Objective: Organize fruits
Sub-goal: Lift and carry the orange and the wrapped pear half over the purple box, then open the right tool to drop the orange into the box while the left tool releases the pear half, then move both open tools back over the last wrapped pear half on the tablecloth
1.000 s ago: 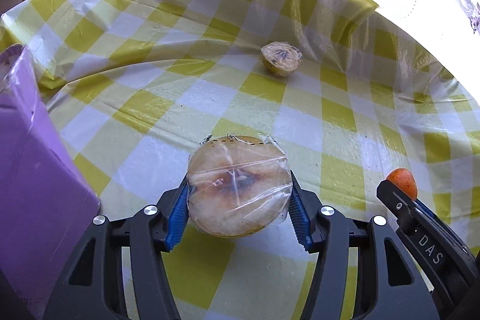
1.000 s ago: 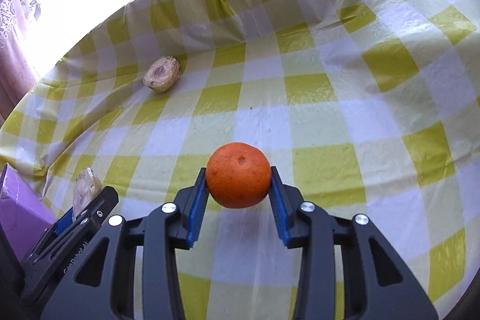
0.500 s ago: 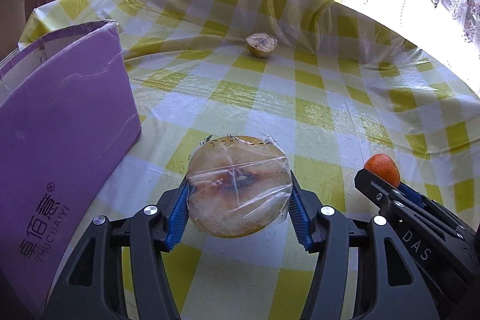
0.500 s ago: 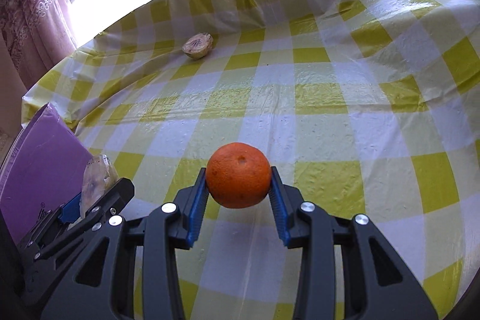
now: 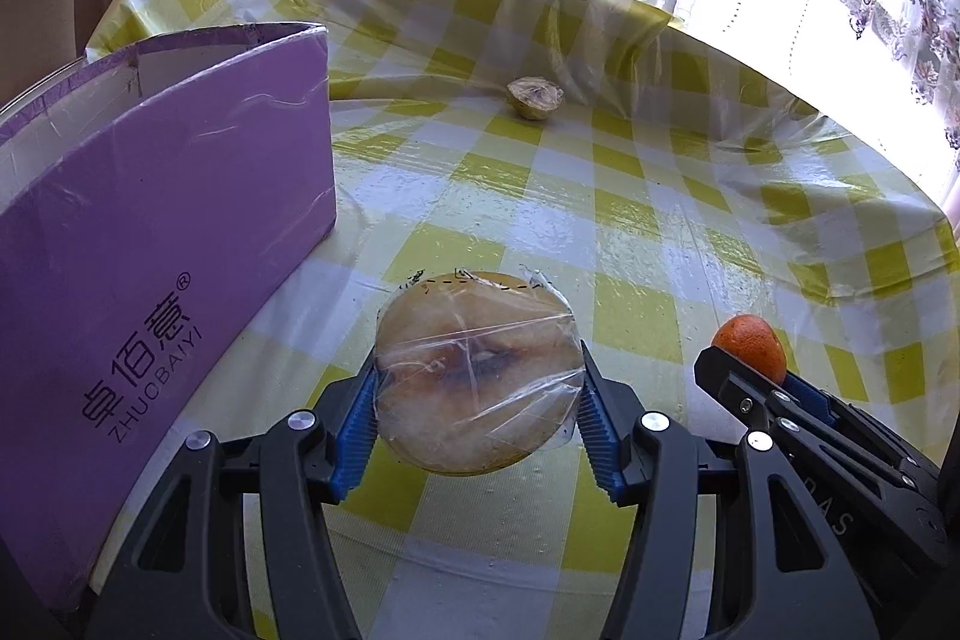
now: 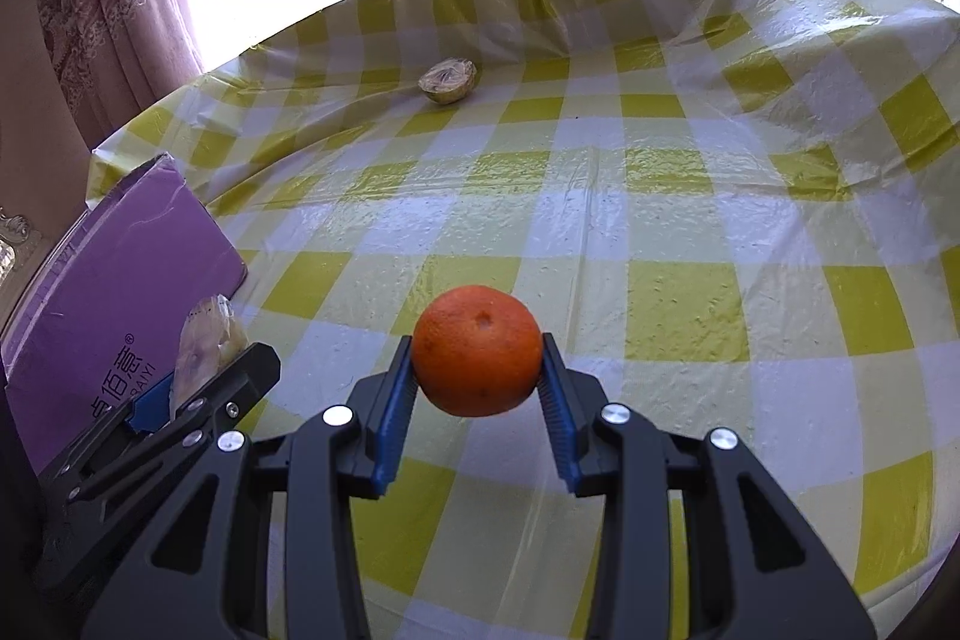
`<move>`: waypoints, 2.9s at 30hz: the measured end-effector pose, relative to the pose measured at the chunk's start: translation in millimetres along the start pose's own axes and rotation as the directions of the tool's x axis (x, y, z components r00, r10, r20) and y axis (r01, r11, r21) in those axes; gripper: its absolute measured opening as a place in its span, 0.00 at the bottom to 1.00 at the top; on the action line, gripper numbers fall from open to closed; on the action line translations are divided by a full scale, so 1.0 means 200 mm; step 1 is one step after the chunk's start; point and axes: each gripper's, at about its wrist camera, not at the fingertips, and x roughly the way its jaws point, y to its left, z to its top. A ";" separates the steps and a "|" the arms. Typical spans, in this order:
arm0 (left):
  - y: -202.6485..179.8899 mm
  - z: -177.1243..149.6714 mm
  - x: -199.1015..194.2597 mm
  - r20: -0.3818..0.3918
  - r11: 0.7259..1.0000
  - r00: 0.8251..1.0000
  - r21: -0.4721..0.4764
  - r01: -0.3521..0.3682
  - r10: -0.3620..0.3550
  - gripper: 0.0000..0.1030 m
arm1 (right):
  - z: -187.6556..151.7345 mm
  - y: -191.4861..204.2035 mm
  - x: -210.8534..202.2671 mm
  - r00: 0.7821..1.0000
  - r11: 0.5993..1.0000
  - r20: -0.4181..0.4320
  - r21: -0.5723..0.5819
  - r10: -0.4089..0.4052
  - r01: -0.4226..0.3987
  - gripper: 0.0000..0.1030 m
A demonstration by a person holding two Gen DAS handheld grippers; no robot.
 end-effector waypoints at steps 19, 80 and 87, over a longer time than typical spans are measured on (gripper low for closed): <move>-0.01 -0.08 -0.81 0.662 0.940 0.701 -0.016 -0.342 0.266 0.54 | -0.14 0.30 -0.60 0.782 0.980 0.623 -0.175 0.036 0.094 0.39; 1.02 0.12 -0.61 0.004 0.849 0.858 -0.148 -0.508 0.514 0.71 | 0.00 1.57 0.10 0.997 0.728 0.057 -0.686 0.060 -0.005 0.73; 1.03 0.14 -0.66 0.047 0.785 0.792 -0.174 -0.594 0.609 0.86 | -0.01 1.57 0.08 0.994 0.735 0.078 -0.678 0.078 -0.004 0.81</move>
